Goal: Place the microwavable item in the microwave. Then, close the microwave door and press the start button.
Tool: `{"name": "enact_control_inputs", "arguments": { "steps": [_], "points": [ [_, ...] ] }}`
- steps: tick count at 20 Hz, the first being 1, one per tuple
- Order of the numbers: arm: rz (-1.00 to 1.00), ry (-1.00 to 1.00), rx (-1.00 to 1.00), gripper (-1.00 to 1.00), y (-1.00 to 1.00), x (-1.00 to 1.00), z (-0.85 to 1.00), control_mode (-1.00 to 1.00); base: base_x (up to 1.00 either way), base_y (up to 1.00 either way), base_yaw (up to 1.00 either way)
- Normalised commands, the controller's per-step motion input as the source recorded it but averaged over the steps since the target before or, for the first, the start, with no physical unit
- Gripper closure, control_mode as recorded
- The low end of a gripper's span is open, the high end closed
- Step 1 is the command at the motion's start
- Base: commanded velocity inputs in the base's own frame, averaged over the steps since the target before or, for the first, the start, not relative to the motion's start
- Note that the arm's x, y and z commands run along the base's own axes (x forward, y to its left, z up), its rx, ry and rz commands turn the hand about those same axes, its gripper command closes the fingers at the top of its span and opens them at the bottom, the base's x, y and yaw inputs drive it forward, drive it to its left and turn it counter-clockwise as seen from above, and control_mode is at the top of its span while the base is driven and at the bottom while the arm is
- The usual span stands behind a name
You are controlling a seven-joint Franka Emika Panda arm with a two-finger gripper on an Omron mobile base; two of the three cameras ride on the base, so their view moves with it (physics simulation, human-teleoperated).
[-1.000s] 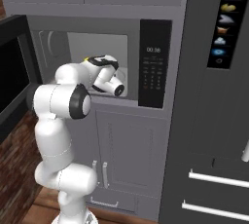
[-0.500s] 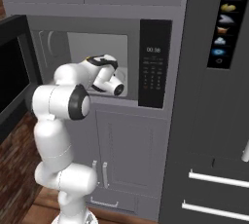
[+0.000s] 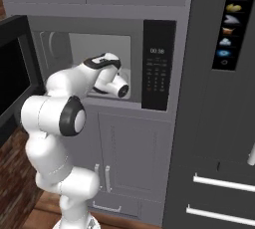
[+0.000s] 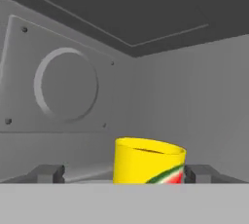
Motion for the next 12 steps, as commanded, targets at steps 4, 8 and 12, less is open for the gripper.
{"name": "enact_control_inputs", "arguments": {
  "steps": [4,8,12],
  "points": [
    [-0.06,0.00,0.00,-1.00,-0.11,-0.82,0.59,-1.00,0.00,0.00,0.00],
    [-0.07,0.00,-0.02,-1.00,0.00,-1.00,0.30,-1.00,0.00,0.00,0.00],
    [-0.07,0.00,-0.07,-1.00,0.00,-1.00,0.30,-1.00,0.00,0.00,0.00]
  ]
}}
